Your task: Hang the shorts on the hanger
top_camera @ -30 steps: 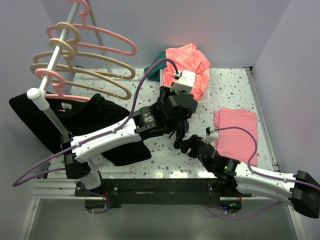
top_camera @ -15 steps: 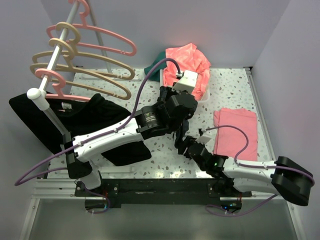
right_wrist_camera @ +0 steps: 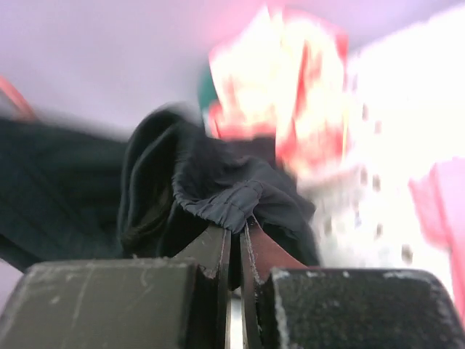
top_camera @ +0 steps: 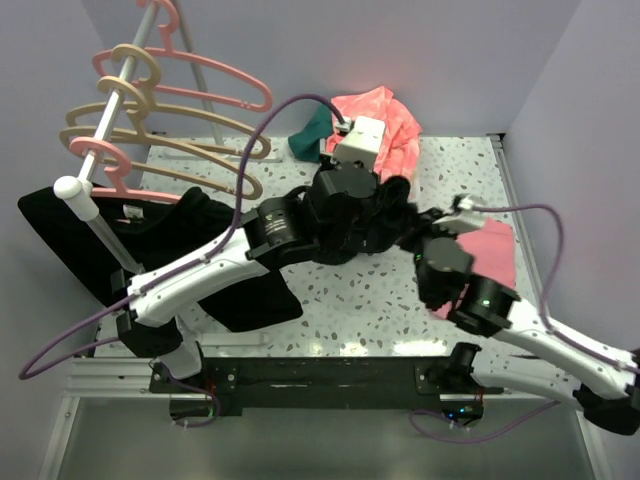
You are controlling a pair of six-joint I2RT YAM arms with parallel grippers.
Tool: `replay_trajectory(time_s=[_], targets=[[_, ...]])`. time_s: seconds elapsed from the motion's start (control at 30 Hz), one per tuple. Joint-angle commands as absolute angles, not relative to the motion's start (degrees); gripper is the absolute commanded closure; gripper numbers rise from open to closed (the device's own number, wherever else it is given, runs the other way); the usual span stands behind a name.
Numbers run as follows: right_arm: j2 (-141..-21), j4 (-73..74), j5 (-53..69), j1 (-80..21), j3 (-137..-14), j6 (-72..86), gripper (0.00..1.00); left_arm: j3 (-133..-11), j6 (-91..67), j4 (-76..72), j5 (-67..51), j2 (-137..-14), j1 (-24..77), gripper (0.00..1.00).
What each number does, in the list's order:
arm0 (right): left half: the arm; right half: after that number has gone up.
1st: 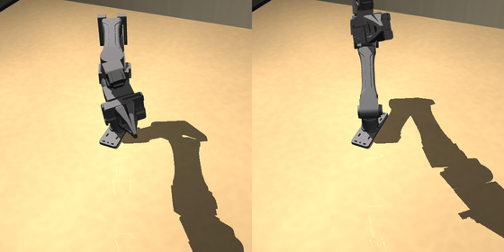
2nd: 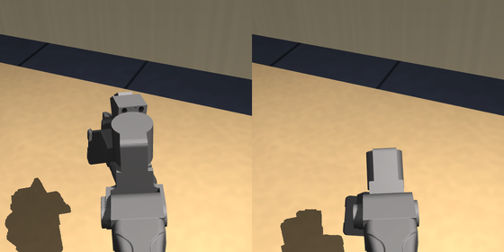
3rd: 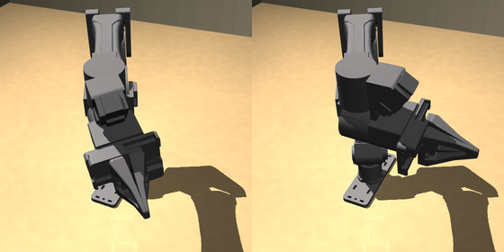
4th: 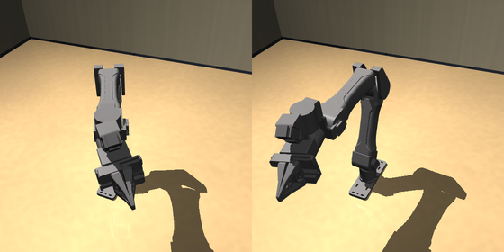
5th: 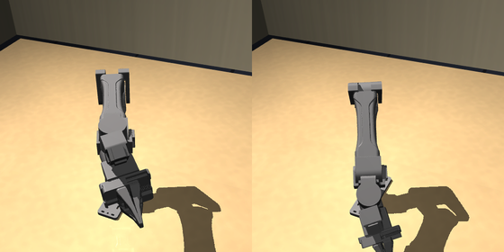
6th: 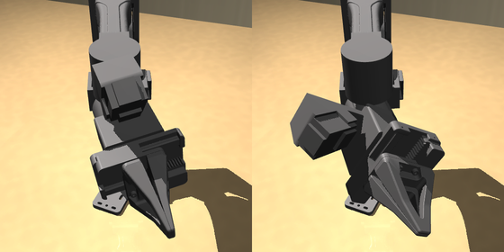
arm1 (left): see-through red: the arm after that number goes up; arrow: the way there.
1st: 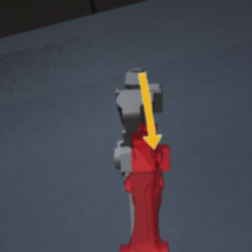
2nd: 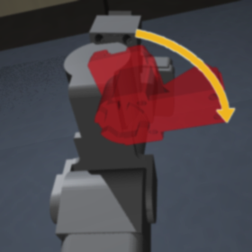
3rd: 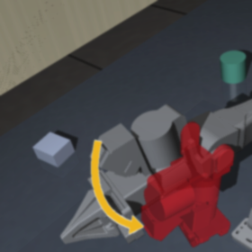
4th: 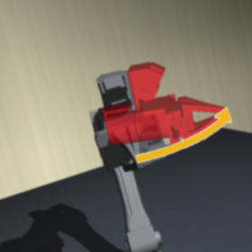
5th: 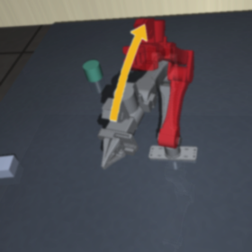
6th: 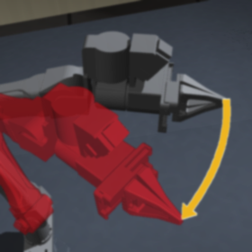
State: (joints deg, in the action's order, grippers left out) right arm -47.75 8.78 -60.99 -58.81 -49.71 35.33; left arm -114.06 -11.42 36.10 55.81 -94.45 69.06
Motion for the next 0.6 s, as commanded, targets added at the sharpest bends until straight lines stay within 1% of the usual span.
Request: replay_trajectory(time_s=[0.0, 0.1, 0.13, 0.17, 0.23, 0.27, 0.3, 0.33, 0.37, 0.4, 0.47, 0.5, 0.57], targets=[[-47.4, 4.3, -66.8, -57.5, -67.1, 5.4, 1.00, -120.8, -9.9, 37.7, 52.0, -89.3, 69.2, 1.00], [-55.2, 10.0, -62.1, -57.2, -81.8, -2.2, 1.00, -126.1, -8.9, 38.8, 52.4, -89.6, 69.2, 1.00], [-57.5, 13.4, -61.7, -57.0, -86.0, -2.5, 1.00, -127.0, -8.5, 39.2, 52.4, -89.6, 69.2, 1.00], [-62.3, 19.6, -60.7, -56.8, -93.4, -2.5, 1.00, -127.4, -8.4, 39.4, 52.3, -89.6, 69.2, 1.00], [-66.4, 26.3, -56.7, -54.2, -99.4, -1.4, 1.00, -127.0, -9.1, 39.6, 52.3, -89.1, 69.1, 1.00], [-69.3, 30.0, -54.9, -52.3, -103.8, 2.6, 1.00, -126.2, -9.7, 40.3, 52.3, -89.0, 69.0, 1.00], [-70.3, 36.7, -52.3, -46.9, -105.1, 4.9, 1.00, -123.5, -10.5, 40.7, 51.8, -88.8, 68.6, 1.00], [-70.7, 38.8, -47.2, -44.1, -105.5, 6.7, 1.00, -121.7, -12.7, 41.2, 51.0, -88.2, 68.0, 1.00], [-70.8, 41.5, -45.5, -41.5, -104.0, 10.0, 1.00, -119.6, -14.2, 41.8, 48.1, -88.0, 66.0, 1.00], [-70.5, 42.2, -43.7, -36.9, -102.3, 11.2, 1.00, -114.0, -15.8, 41.6, 46.1, -87.3, 65.0, 1.00], [-69.8, 43.6, -38.3, -32.4, -95.9, 15.1, 1.00, -106.9, -18.5, 37.6, 40.6, -85.2, 62.5, 1.00], [-69.1, 43.9, -36.8, -28.4, -93.6, 16.3, 1.00, -99.7, -19.2, 35.9, 38.6, -84.6, 61.7, 1.00], [-68.3, 43.2, -33.1, -23.9, -85.4, 19.2, 1.00, -93.9, -21.2, 31.7, 34.0, -84.7, 60.4, 1.00]])
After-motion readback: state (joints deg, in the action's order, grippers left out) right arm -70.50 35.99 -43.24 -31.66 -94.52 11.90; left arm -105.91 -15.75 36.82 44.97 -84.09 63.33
